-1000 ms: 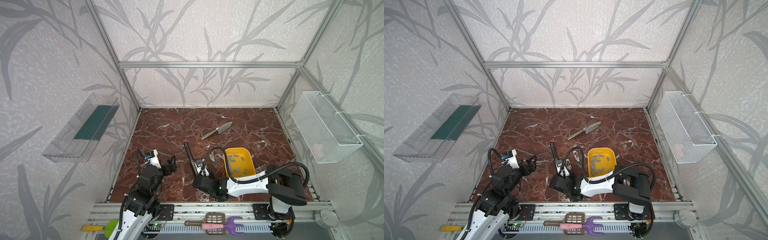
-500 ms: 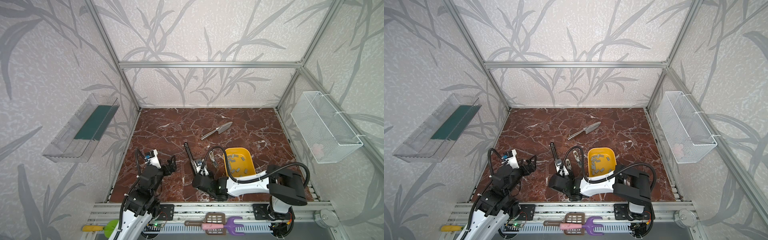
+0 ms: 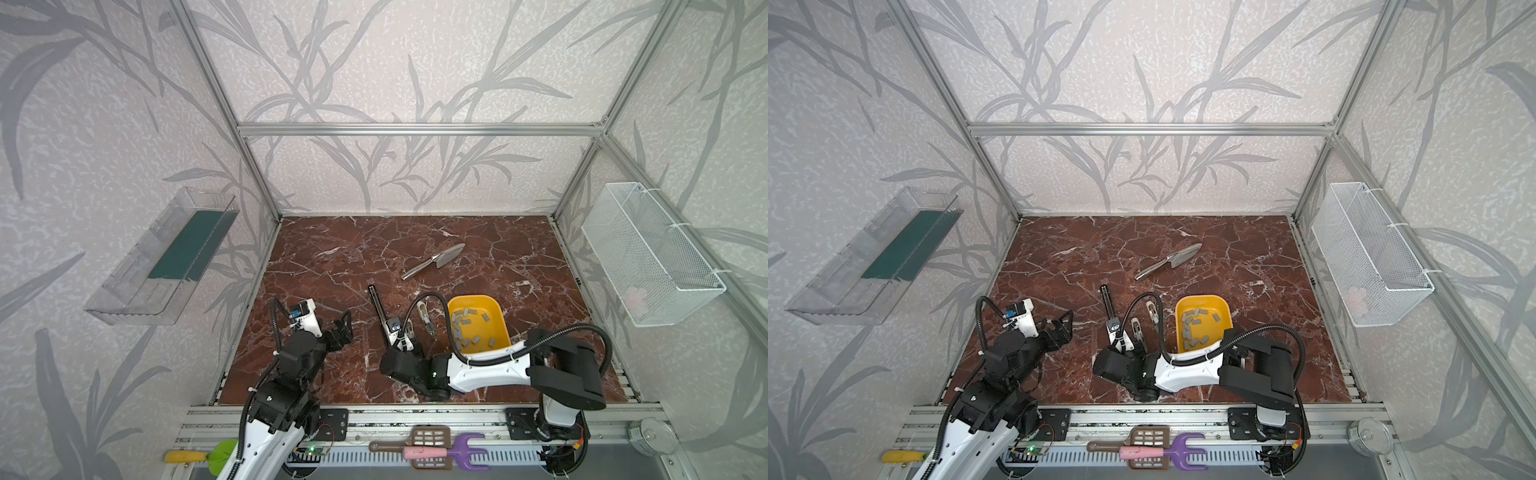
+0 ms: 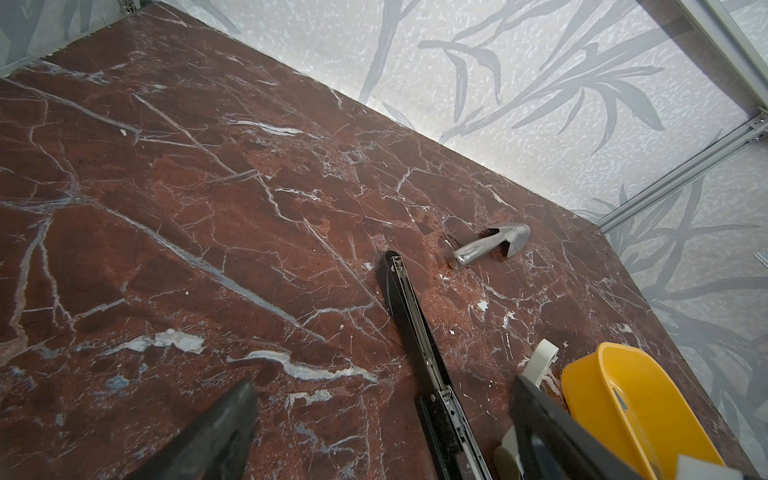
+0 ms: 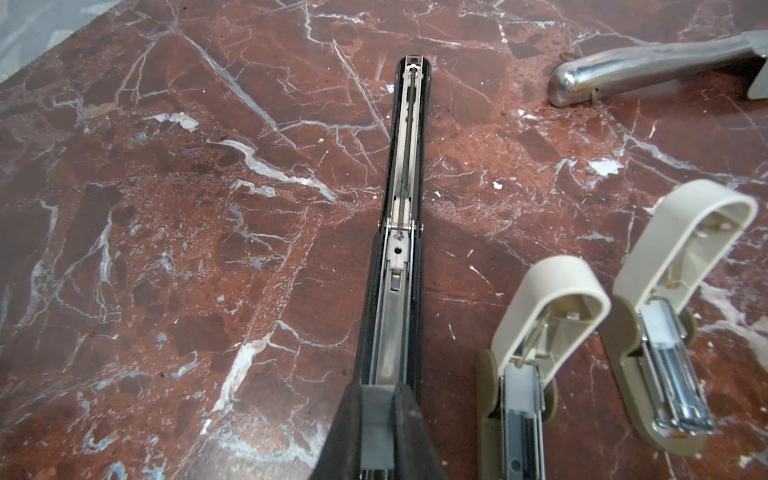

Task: Load the staples into the stapler
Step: 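Align the held staple strip above the black stapler's open channel with the right gripper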

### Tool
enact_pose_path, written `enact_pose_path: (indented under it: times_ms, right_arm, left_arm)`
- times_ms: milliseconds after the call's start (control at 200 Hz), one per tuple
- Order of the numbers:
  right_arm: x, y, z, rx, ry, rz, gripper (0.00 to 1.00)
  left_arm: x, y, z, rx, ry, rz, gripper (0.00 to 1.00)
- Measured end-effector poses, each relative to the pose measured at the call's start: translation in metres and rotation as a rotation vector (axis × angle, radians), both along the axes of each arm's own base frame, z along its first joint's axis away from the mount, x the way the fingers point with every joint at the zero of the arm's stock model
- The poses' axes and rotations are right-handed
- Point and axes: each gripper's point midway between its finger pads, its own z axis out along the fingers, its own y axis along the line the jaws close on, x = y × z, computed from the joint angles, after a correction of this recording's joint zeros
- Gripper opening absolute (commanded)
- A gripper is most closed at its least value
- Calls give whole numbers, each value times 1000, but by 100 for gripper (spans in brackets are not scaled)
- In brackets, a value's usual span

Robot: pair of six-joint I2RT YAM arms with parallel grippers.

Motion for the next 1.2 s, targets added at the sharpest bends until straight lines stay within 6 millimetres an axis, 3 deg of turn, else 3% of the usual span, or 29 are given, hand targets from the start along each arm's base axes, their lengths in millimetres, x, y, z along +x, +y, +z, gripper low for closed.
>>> enact_pose_path:
  times_ms: [880,1200]
  right_arm:
    - [1,1,3,12,9,4,14]
    - [-3,-9,-4,2,2,24,16]
  left_arm:
    - [0,1,0,2,-1,4,95]
    - [1,4,0,9,-3,22,95]
